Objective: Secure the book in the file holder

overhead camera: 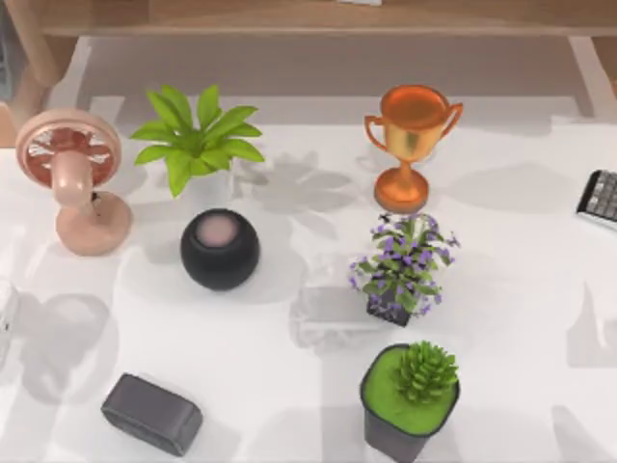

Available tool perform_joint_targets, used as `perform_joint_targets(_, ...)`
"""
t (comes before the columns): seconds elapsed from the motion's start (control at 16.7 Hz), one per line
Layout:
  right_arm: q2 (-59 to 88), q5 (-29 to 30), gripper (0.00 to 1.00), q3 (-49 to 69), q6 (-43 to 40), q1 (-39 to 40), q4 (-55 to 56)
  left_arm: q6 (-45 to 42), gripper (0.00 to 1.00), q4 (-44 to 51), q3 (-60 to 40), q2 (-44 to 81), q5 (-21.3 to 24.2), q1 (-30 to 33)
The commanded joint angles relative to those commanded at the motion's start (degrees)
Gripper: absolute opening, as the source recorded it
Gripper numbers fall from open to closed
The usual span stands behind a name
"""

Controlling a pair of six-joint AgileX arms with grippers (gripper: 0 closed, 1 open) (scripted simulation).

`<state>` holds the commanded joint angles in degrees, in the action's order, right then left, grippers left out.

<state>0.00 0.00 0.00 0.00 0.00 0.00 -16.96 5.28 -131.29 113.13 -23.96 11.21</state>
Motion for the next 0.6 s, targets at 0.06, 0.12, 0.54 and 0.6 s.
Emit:
perform_joint_targets(0.06,0.0,0.0,1.00,0.0,0.0,0.0,0.0,-3.4,0.00,-1.8,3.2,-1.3,1.1,-4.1)
perform_joint_targets(0.12,0.0,0.0,1.00,0.0,0.0,0.0,0.0,-6.9,0.00,-3.5,6.8,-2.4,2.4,-8.2)
perform_joint_targets(0.54,0.0,0.0,1.00,0.0,0.0,0.0,0.0,-34.7,0.00,-16.2,37.1,-5.5,14.7,-36.2)
perform_joint_targets(0.6,0.0,0.0,1.00,0.0,0.0,0.0,0.0,-38.8,0.00,-18.1,41.7,-5.5,16.9,-39.6)
